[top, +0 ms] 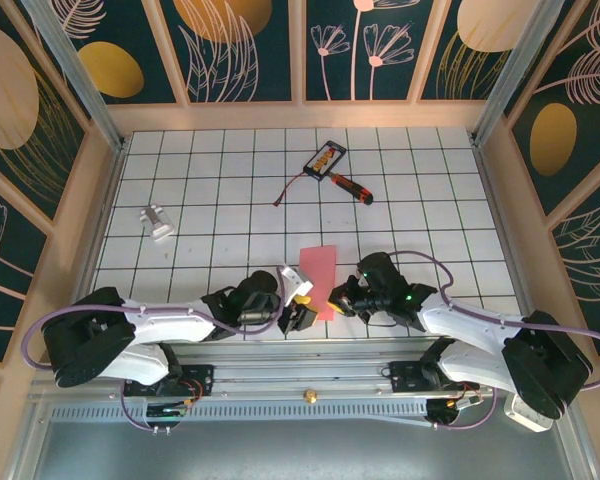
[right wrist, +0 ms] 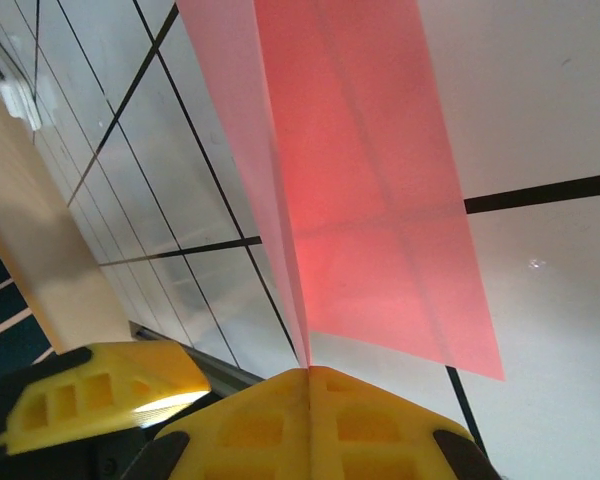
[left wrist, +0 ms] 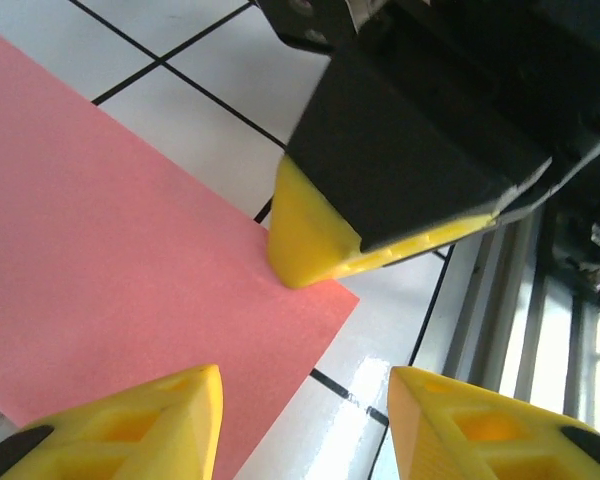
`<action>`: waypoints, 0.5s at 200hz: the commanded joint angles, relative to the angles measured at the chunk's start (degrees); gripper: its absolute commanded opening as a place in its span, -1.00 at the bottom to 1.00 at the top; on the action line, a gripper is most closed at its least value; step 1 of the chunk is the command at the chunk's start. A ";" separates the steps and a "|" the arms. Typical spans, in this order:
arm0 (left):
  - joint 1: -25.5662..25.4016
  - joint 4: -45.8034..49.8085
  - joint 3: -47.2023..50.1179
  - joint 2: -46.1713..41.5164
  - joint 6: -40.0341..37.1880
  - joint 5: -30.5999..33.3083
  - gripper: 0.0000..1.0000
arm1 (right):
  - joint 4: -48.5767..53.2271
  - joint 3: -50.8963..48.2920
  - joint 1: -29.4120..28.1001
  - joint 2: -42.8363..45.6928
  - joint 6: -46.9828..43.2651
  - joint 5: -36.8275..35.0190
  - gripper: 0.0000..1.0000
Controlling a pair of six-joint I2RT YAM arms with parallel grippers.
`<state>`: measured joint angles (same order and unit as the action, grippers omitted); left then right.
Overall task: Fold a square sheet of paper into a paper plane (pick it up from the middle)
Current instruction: Fold the triangle at the bottom-center of the table.
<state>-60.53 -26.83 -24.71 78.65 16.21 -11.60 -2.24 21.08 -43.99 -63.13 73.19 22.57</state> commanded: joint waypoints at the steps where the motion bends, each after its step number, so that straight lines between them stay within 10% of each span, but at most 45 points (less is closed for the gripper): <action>1: -1.72 -0.79 -2.06 2.22 -8.48 4.98 -0.04 | -1.55 0.50 -0.31 0.89 3.74 0.46 -1.00; 100: -5.65 1.24 -7.00 9.64 -16.29 11.74 -0.07 | -2.41 0.84 0.22 0.48 5.21 0.46 -1.00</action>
<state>-65.65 -26.35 -30.26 87.02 2.74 -1.78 -3.29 21.08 -43.92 -63.13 77.32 22.57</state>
